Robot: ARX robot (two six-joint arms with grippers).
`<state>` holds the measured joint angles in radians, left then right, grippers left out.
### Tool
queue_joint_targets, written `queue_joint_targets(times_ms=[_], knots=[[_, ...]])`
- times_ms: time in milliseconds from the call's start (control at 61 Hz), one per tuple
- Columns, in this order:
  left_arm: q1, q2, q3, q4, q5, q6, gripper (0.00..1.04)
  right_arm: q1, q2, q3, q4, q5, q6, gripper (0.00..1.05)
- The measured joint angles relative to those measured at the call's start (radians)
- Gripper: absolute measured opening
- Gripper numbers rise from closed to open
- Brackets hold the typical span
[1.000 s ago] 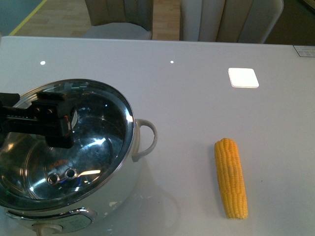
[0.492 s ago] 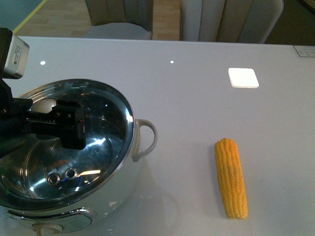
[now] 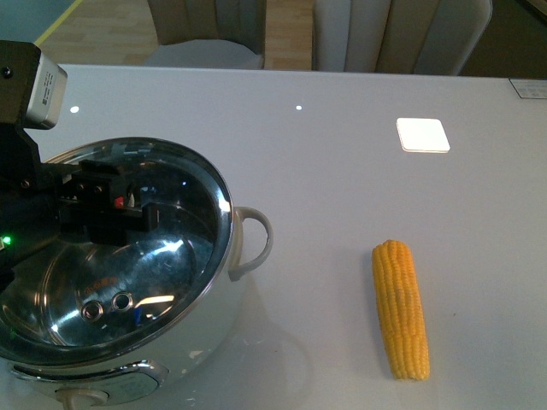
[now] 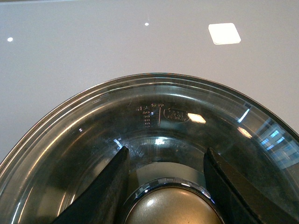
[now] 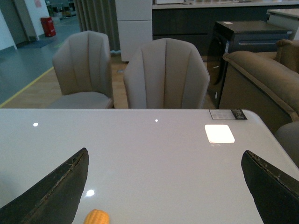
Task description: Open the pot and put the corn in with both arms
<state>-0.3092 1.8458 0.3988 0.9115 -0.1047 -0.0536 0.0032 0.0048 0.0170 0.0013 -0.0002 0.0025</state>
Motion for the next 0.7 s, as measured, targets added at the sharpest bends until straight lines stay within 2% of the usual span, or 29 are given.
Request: queue_joint_targets(times_ms=[377,541,705], knots=[[0.016,-0.095,0.003,-0.097,-0.015,0.004,0.42,0.0,0.0,0.0,0.0,0.0,0.0,0.96],[0.063,-0.218,0.032,-0.189,-0.007,-0.002,0.42,0.0,0.0,0.0,0.0,0.0,0.0,0.96],[0.161,-0.357,0.066,-0.238,0.037,-0.01,0.42,0.0,0.0,0.0,0.0,0.0,0.0,0.96]])
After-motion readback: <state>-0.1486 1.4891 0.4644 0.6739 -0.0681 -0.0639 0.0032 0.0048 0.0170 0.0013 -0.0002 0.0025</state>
